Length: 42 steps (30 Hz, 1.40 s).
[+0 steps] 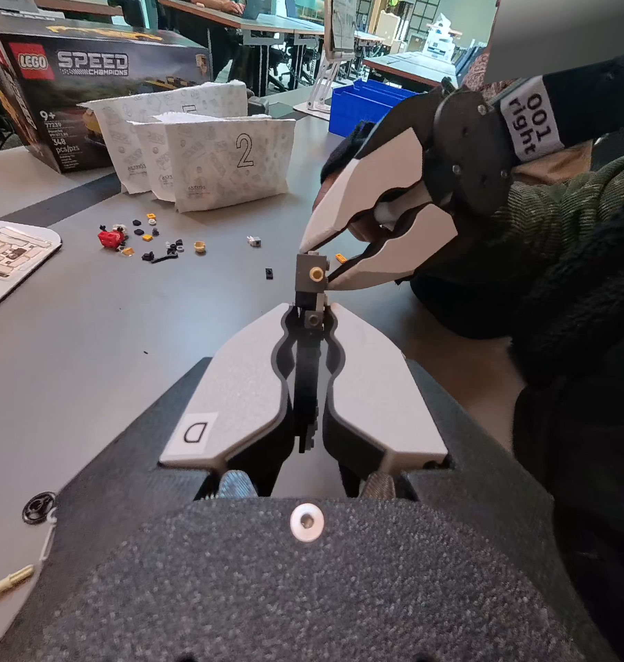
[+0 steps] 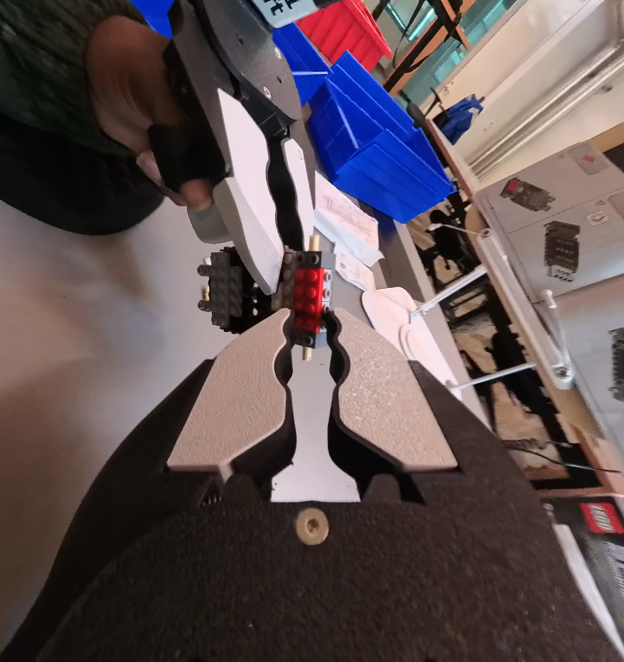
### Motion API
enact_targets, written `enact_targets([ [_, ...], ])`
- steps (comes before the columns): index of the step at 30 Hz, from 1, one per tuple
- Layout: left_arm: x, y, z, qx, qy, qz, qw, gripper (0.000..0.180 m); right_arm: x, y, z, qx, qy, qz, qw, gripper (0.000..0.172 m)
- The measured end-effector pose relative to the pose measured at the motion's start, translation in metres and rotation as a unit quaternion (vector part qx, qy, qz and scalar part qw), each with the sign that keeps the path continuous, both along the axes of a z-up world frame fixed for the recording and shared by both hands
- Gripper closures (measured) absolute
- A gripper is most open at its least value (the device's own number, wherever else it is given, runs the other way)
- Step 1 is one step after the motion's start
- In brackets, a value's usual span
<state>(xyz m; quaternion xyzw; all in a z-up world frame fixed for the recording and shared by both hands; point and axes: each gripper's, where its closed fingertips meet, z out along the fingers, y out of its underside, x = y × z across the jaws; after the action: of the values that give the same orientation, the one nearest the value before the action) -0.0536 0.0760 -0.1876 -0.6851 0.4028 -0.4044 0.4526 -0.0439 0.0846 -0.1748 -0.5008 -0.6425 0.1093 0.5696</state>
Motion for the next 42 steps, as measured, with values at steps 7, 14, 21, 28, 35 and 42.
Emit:
enact_targets([
  [7, 0.002, 0.002, -0.010, -0.055, 0.003, 0.006, 0.998, 0.166, 0.005, 0.001, -0.011, -0.059, -0.003, 0.012, 0.998, 0.160],
  [14, 0.001, 0.004, -0.020, -0.106, 0.004, 0.017, 0.994, 0.166, 0.006, 0.005, -0.019, -0.086, 0.009, 0.008, 0.996, 0.164],
  [21, 0.002, 0.013, -0.021, -0.086, 0.022, 0.031, 0.996, 0.166, -0.011, -0.022, -0.019, -0.092, 0.011, 0.086, 0.992, 0.171],
  [28, 0.007, 0.006, -0.015, -0.062, 0.011, 0.006, 0.998, 0.166, 0.013, 0.011, -0.005, -0.118, 0.041, 0.022, 0.992, 0.163],
  [35, 0.008, 0.002, -0.016, -0.019, 0.037, 0.001, 0.999, 0.166, 0.014, 0.001, -0.012, -0.161, 0.025, 0.046, 0.986, 0.162],
  [42, 0.008, -0.002, -0.010, 0.031, 0.050, -0.002, 0.998, 0.166, 0.014, 0.001, -0.011, -0.206, 0.036, 0.057, 0.976, 0.157],
])
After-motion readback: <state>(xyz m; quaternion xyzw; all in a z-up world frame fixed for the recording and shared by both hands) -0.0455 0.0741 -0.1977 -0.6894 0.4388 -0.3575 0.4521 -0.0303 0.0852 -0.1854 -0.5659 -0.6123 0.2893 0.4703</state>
